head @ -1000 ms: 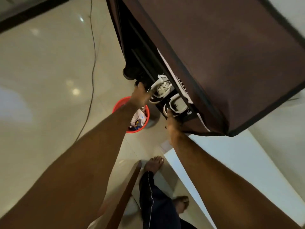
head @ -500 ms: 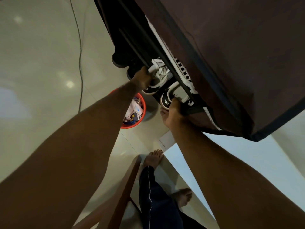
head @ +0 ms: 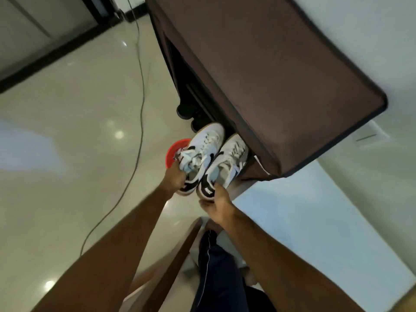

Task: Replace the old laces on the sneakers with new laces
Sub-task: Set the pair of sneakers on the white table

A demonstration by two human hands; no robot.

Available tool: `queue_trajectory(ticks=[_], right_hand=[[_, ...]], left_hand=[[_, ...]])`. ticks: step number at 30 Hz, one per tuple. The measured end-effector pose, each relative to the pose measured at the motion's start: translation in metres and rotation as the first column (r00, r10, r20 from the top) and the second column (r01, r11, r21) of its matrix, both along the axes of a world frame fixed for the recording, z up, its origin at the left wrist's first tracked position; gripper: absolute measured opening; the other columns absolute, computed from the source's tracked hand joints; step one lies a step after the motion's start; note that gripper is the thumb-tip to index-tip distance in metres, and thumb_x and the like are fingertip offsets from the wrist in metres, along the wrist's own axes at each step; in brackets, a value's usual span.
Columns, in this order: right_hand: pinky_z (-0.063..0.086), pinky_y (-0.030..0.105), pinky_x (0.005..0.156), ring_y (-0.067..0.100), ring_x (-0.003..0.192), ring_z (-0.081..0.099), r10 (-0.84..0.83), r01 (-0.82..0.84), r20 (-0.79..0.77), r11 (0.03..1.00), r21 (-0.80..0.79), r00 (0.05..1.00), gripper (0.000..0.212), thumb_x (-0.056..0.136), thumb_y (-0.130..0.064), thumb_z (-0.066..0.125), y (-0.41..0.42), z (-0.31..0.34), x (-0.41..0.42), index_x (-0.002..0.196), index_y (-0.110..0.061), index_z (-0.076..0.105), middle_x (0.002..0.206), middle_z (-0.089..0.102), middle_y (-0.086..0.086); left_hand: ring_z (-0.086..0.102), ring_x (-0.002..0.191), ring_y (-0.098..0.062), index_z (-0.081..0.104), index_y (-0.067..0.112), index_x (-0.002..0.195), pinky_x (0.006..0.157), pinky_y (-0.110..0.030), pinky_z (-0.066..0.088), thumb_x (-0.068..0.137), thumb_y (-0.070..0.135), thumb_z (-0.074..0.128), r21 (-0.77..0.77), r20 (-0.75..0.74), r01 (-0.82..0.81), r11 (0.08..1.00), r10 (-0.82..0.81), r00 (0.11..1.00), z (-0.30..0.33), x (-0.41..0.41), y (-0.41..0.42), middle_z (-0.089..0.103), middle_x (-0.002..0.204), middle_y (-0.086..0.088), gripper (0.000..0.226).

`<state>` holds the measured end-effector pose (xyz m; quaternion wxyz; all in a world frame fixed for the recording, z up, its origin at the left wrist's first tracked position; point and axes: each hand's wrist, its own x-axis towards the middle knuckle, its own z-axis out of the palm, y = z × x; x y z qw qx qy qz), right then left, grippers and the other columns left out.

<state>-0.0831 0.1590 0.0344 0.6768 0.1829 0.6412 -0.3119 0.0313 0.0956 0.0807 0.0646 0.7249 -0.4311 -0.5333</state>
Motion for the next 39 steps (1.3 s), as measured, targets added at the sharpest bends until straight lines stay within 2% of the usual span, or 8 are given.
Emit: queue_trajectory(ticks=[3, 7, 12, 19, 25, 28, 32, 39], right_hand=[[0.049, 0.032, 0.065, 0.023, 0.073, 0.056, 0.181, -0.180, 0.041, 0.984, -0.006, 0.983, 0.039, 0.106, -0.037, 0.049, 0.041, 0.047, -0.004, 0.122, -0.003, 0.061, 0.092, 0.065, 0.013], [0.045, 0.045, 0.106, 0.037, 0.120, 0.060, 0.327, -0.326, 0.110, 0.945, -0.021, 0.939, 0.047, 0.104, -0.038, 0.051, 0.088, 0.108, -0.026, 0.135, -0.003, 0.056, 0.122, 0.065, 0.019], [0.045, 0.045, 0.105, 0.043, 0.126, 0.057, 0.484, -0.487, 0.145, 0.873, -0.021, 0.863, 0.053, 0.104, -0.041, 0.052, 0.148, 0.178, -0.083, 0.139, -0.003, 0.047, 0.125, 0.062, 0.024], [0.054, 0.046, 0.092, 0.043, 0.101, 0.066, 0.444, -0.439, 0.168, 0.896, -0.069, 0.880, 0.050, 0.101, -0.042, 0.054, 0.227, 0.230, -0.179, 0.124, 0.002, 0.058, 0.110, 0.070, 0.025], [0.057, 0.045, 0.081, 0.036, 0.080, 0.067, 0.323, -0.330, -0.079, 0.939, -0.100, 0.943, 0.028, 0.104, -0.027, 0.052, 0.295, 0.240, -0.270, 0.107, -0.001, 0.062, 0.090, 0.071, 0.023], [0.057, 0.044, 0.084, 0.035, 0.080, 0.066, 0.226, -0.244, -0.175, 0.966, -0.089, 0.958, 0.027, 0.106, -0.028, 0.047, 0.309, 0.225, -0.299, 0.105, -0.004, 0.060, 0.094, 0.069, 0.024], [0.056, 0.036, 0.076, 0.031, 0.080, 0.062, 0.055, -0.081, -0.225, 0.991, -0.109, 0.973, 0.023, 0.107, -0.019, 0.041, 0.327, 0.196, -0.327, 0.098, -0.008, 0.058, 0.092, 0.066, 0.019], [0.064, 0.042, 0.069, 0.042, 0.098, 0.070, -0.349, 0.335, -0.187, 0.937, -0.103, 0.918, 0.025, 0.103, -0.002, 0.043, 0.381, 0.101, -0.366, 0.114, 0.009, 0.063, 0.110, 0.069, 0.026]], left_hand=[[0.056, 0.117, -0.046, 0.043, 0.002, 0.138, 0.090, -0.049, 0.050, 0.100, 0.010, 0.045, 0.100, 0.160, -0.006, 0.995, -0.010, 0.987, 0.034, 0.019, 0.046, 0.053, 0.133, -0.027, 0.039], [0.054, 0.115, -0.043, 0.039, 0.001, 0.132, 0.086, -0.048, 0.051, 0.103, 0.017, 0.044, 0.154, 0.248, 0.023, 0.988, -0.061, 0.967, 0.090, 0.020, 0.093, 0.047, 0.134, -0.026, 0.034], [0.056, 0.103, -0.036, 0.041, 0.011, 0.126, 0.066, -0.041, 0.050, 0.101, 0.020, 0.046, 0.190, 0.247, 0.104, 0.976, -0.150, 0.957, 0.165, 0.036, 0.137, 0.052, 0.122, -0.018, 0.027], [0.060, 0.099, -0.033, 0.044, 0.017, 0.122, 0.069, -0.038, 0.051, 0.097, 0.010, 0.044, 0.178, 0.183, 0.317, 0.932, -0.348, 0.919, 0.221, 0.019, 0.175, 0.057, 0.113, -0.013, 0.026], [0.062, 0.095, -0.021, 0.049, 0.027, 0.127, 0.068, -0.027, 0.051, 0.088, 0.010, 0.047, 0.131, 0.139, 0.614, 0.778, -0.628, 0.766, 0.218, -0.041, 0.160, 0.061, 0.114, -0.004, 0.043], [0.058, 0.101, -0.018, 0.054, 0.018, 0.131, 0.066, -0.017, 0.042, 0.092, -0.002, 0.046, 0.091, 0.184, 0.826, 0.556, -0.825, 0.535, 0.183, -0.101, 0.144, 0.058, 0.120, -0.002, 0.044], [0.064, 0.109, -0.033, 0.062, 0.003, 0.123, 0.083, -0.031, 0.044, 0.089, 0.002, 0.056, 0.053, 0.247, 0.993, 0.108, -0.965, 0.091, 0.120, -0.201, 0.119, 0.067, 0.120, -0.015, 0.035], [0.057, 0.124, -0.029, 0.061, 0.013, 0.134, 0.105, -0.034, 0.041, 0.083, 0.019, 0.073, 0.071, 0.309, 0.826, -0.559, -0.775, -0.551, 0.018, -0.391, 0.106, 0.062, 0.132, -0.010, 0.053]])
